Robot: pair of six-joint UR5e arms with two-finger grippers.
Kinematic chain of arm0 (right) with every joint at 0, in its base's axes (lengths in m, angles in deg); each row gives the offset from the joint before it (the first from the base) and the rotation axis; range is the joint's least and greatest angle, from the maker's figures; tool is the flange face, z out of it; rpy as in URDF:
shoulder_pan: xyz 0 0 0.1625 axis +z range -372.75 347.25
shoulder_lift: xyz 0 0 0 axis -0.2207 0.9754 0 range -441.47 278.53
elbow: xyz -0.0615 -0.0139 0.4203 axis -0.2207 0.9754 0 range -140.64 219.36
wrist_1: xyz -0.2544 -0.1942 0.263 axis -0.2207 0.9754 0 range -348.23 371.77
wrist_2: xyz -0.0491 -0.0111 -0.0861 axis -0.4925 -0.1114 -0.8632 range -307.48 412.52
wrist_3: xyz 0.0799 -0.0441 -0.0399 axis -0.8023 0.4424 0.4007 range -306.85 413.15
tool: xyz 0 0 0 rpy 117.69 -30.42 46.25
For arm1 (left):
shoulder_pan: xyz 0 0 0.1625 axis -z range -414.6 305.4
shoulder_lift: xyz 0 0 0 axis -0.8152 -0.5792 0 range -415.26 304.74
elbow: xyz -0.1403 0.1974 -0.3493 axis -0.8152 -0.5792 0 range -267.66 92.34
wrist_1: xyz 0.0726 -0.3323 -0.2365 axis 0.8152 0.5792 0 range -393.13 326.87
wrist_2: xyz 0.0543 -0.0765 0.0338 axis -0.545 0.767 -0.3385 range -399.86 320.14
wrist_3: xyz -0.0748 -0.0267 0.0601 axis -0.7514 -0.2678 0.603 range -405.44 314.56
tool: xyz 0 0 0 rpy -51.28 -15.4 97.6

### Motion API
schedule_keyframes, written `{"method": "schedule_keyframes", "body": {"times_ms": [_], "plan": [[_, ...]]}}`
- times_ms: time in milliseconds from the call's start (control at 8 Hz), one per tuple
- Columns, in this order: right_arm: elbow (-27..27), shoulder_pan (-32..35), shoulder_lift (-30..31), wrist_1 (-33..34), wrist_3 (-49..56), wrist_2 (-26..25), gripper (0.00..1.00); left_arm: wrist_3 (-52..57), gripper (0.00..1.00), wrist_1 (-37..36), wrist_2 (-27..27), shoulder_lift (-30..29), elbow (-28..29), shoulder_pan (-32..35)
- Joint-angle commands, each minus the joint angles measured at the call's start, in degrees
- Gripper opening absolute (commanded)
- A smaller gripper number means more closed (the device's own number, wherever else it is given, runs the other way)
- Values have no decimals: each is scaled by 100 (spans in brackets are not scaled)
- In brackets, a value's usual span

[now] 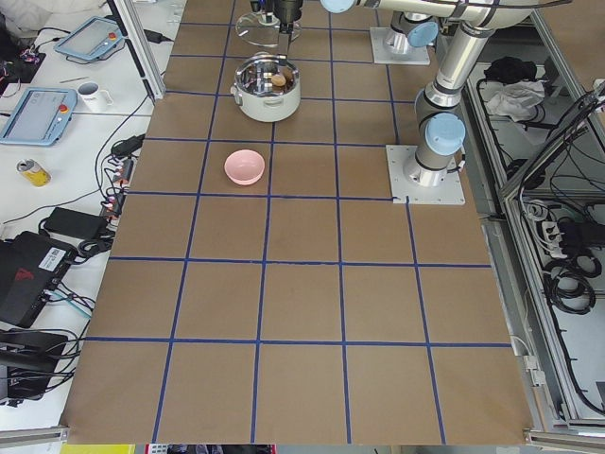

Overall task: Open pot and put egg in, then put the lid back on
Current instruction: 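Carry the lid over the pot with the right gripper while the left withdraws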

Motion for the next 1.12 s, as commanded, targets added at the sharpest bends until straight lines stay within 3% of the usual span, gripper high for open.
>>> {"method": "schedule_keyframes", "body": {"times_ms": [0,250,1000], "plan": [[116,532,-453,469,-503,16,0,375,100,20,45,21,5,-179],[116,674,-613,559,-583,34,0,378,100,20,605,-40,-12,-268],[116,727,-833,761,-583,51,0,361,100,38,608,-58,-100,-189]]}}
